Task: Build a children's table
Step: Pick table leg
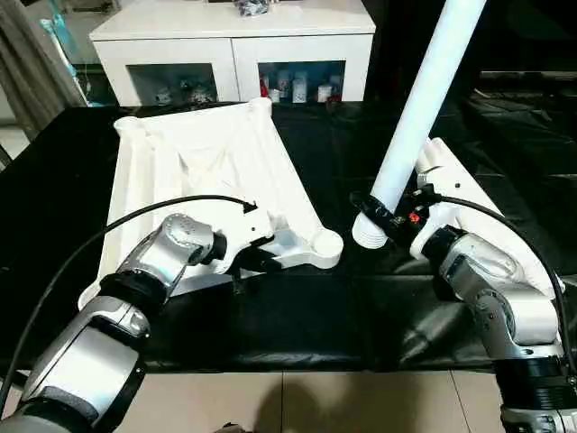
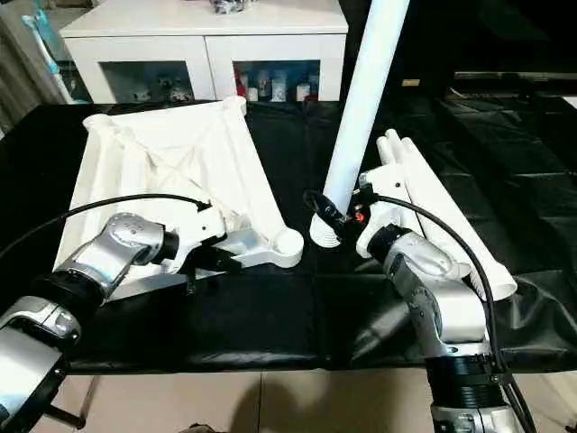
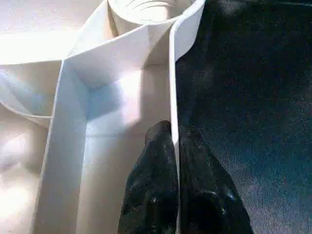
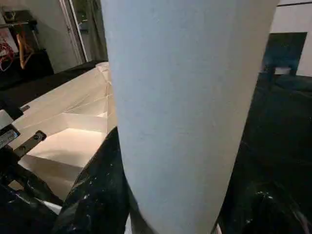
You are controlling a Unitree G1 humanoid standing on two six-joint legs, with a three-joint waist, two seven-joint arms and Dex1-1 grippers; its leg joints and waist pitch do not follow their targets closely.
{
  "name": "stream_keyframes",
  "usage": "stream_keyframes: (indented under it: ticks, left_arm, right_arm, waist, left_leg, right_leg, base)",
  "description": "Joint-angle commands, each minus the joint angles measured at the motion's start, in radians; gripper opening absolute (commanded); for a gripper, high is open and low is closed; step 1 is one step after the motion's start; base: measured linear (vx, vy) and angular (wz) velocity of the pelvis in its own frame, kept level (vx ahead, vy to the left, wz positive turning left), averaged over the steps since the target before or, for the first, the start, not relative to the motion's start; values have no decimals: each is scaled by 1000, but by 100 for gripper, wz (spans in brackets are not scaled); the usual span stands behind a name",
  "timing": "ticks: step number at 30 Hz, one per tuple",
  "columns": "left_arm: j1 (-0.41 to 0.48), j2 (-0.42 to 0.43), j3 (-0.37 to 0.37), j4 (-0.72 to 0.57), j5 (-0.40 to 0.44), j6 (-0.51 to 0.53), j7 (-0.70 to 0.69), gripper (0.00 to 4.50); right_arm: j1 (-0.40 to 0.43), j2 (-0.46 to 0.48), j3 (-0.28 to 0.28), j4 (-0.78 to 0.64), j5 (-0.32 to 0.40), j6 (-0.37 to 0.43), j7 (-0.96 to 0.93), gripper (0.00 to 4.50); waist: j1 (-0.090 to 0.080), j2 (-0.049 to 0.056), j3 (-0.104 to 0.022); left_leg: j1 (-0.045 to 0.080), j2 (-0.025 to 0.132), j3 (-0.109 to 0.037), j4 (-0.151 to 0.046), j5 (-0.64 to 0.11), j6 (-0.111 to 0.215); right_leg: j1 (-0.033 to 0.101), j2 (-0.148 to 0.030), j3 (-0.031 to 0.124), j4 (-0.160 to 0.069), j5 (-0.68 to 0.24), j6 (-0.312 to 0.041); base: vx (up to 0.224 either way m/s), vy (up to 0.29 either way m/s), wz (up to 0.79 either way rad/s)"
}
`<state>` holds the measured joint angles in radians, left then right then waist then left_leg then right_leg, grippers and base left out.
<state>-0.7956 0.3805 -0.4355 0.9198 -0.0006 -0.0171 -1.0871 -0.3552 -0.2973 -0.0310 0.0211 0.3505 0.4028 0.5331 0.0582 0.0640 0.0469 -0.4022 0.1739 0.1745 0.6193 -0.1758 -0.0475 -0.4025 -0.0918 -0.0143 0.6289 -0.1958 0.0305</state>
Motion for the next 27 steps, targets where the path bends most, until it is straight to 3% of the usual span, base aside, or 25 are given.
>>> stream_keyframes:
  ticks: [1, 3, 5, 9, 13, 18, 20, 21, 27]
  left_arm:
    - [3, 13, 23, -1, 7, -22, 0, 0]
    - [15, 9, 32, -15, -2, -23, -10, 0]
    - [68, -7, 50, -98, -34, 9, -19, 0]
    - [134, -24, 44, -223, -51, 67, -14, 0]
    - [192, -49, 38, -307, -69, 99, 3, 0]
    - [239, -55, 54, -385, -73, 141, 11, 0]
    - [263, -55, 61, -434, -78, 173, 16, 0]
    - [275, -55, 64, -460, -75, 190, 21, 0]
    - [290, -37, 41, -473, -14, 198, 44, 0]
  right_arm:
    - [-27, 3, 5, -10, 6, -10, 6, 187]
    - [-28, 6, 4, -17, 22, 6, 10, 187]
    - [-25, 16, -9, -65, 108, 93, 45, 187]
    - [-9, -18, 17, -108, 153, 172, 117, 187]
    - [-2, -33, 57, -76, 99, 166, 125, 187]
    - [-28, -34, 98, -37, 50, 137, 113, 187]
    - [-36, -36, 110, -36, 42, 142, 116, 187]
    - [-39, -40, 116, -32, 34, 143, 116, 187]
    - [-56, -36, 121, 17, 5, 120, 121, 187]
  waist:
    - [1, -12, -69]
    - [0, -14, -69]
    - [-1, -13, -69]
    - [0, -14, -71]
    - [6, -14, -69]
    - [3, -17, -65]
    - [1, -18, -64]
    - [-2, -25, -65]
    - [-1, -23, -67]
  left_leg:
    - [27, 36, -10, -85, -232, 16]
    - [27, 36, -9, -85, -230, 17]
    - [24, 37, -11, -86, -224, 26]
    - [25, 42, -10, -85, -185, 48]
    - [26, 42, -6, -84, -174, 51]
    - [28, 41, -6, -92, -241, 14]
    - [26, 42, -8, -94, -235, 13]
    - [24, 42, -6, -93, -223, 17]
    - [24, 38, -5, -88, -185, 36]
  right_leg:
    - [44, -40, 19, -73, -95, -273]
    - [44, -39, 19, -73, -91, -273]
    - [48, -41, 19, -71, -80, -279]
    - [47, -38, 18, -66, -32, -283]
    - [41, -41, 18, -71, -60, -279]
    - [37, -41, 21, -82, -186, -238]
    - [37, -41, 20, -81, -186, -229]
    - [38, -41, 21, -81, -174, -228]
    - [36, -38, 20, -80, -152, -224]
  base:
    - [0, 0, 0]
    - [0, 0, 0]
    - [0, 0, 0]
    - [0, 0, 0]
    - [0, 0, 0]
    - [0, 0, 0]
    - [0, 0, 0]
    - [0, 0, 0]
    - [0, 0, 0]
